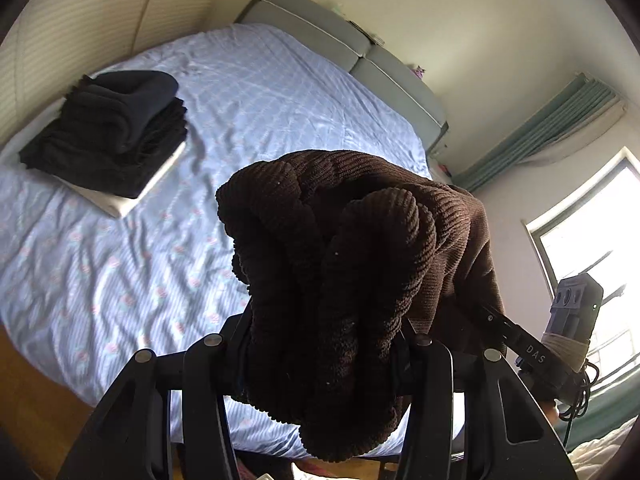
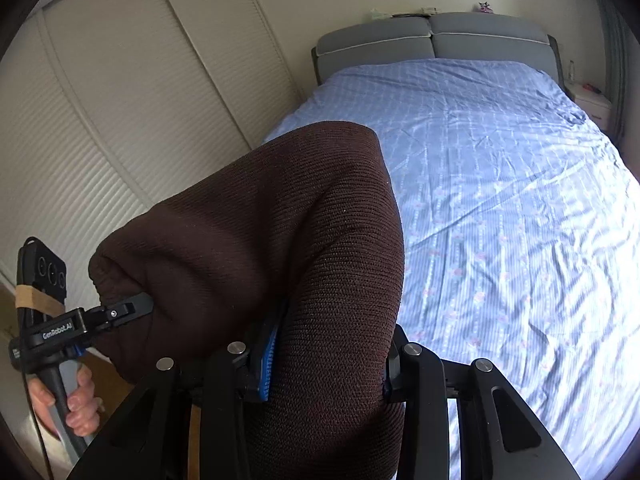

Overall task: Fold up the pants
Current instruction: 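Lift the folded pants with both tools and carry them onto the dark clothes stack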

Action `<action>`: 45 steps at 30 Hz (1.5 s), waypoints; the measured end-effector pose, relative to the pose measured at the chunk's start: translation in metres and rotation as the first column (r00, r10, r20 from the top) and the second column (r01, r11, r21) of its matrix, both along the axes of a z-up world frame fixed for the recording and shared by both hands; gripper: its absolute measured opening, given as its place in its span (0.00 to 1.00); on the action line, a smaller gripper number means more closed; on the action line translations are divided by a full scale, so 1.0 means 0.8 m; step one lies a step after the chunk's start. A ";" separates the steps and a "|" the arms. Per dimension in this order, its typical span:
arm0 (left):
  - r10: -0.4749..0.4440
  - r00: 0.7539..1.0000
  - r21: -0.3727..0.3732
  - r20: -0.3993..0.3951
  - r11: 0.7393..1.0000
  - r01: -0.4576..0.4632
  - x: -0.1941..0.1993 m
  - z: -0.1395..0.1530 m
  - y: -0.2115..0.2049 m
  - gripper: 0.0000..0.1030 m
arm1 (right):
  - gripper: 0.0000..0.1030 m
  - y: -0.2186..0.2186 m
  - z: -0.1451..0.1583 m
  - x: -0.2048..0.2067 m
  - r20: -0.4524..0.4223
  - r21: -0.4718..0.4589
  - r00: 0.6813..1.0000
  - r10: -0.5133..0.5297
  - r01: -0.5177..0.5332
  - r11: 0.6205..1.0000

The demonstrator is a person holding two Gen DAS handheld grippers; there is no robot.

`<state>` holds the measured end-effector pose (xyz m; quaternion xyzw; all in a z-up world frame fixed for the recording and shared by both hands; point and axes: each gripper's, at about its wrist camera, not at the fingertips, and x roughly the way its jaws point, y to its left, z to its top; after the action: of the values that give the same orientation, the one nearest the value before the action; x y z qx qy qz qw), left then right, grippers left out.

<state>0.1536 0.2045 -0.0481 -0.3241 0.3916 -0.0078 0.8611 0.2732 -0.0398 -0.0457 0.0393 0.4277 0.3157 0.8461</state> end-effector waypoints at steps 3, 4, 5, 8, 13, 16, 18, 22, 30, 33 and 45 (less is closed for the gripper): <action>0.036 0.999 0.021 0.000 0.999 -0.036 -0.017 0.004 0.005 0.47 | 0.37 0.011 0.002 -0.019 -0.001 0.038 0.999 0.035 -0.035 0.999; 0.047 0.999 0.018 0.000 0.999 -0.047 -0.020 0.003 0.009 0.47 | 0.37 0.016 0.003 -0.022 -0.001 0.041 0.999 0.048 -0.048 0.998; 0.055 0.998 0.013 0.005 0.998 -0.055 -0.025 0.004 0.013 0.47 | 0.37 0.021 0.005 -0.025 -0.004 0.040 0.998 0.061 -0.061 0.997; 0.082 0.996 0.005 0.037 0.997 -0.082 -0.040 0.007 0.031 0.47 | 0.37 0.040 0.015 -0.030 0.007 0.032 0.995 0.104 -0.104 0.994; 0.095 0.991 -0.015 0.093 0.995 -0.094 -0.059 0.010 0.088 0.47 | 0.37 0.097 0.031 -0.030 0.058 0.016 0.988 0.143 -0.144 0.989; 0.083 0.989 -0.014 0.118 0.997 -0.082 -0.066 0.011 0.139 0.47 | 0.37 0.145 0.033 -0.035 0.075 0.018 0.987 0.140 -0.142 0.990; 0.064 0.990 -0.012 0.129 0.998 -0.063 -0.068 0.010 0.185 0.47 | 0.37 0.187 0.033 -0.040 0.089 0.018 0.988 0.130 -0.132 0.991; 0.009 0.996 -0.020 0.092 1.000 -0.007 -0.068 0.011 0.278 0.47 | 0.37 0.270 0.029 -0.039 0.057 0.035 0.996 0.067 -0.069 0.997; -0.057 0.998 -0.046 0.006 0.997 0.057 -0.057 0.000 0.430 0.47 | 0.37 0.416 0.021 -0.056 -0.055 0.067 0.998 0.004 0.000 0.998; -0.072 0.997 -0.051 0.007 0.996 0.072 -0.038 -0.005 0.474 0.47 | 0.37 0.449 0.014 -0.050 -0.082 0.064 0.997 0.004 0.001 0.998; -0.159 0.987 -0.065 0.002 0.985 0.159 0.173 -0.039 0.599 0.47 | 0.37 0.576 -0.031 0.096 -0.085 0.075 0.994 -0.071 0.078 0.994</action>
<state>0.2917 0.6838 -0.0797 -0.3195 0.4173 -0.0887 0.8461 0.3496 0.4208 -0.0704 0.1013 0.4476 0.2986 0.8368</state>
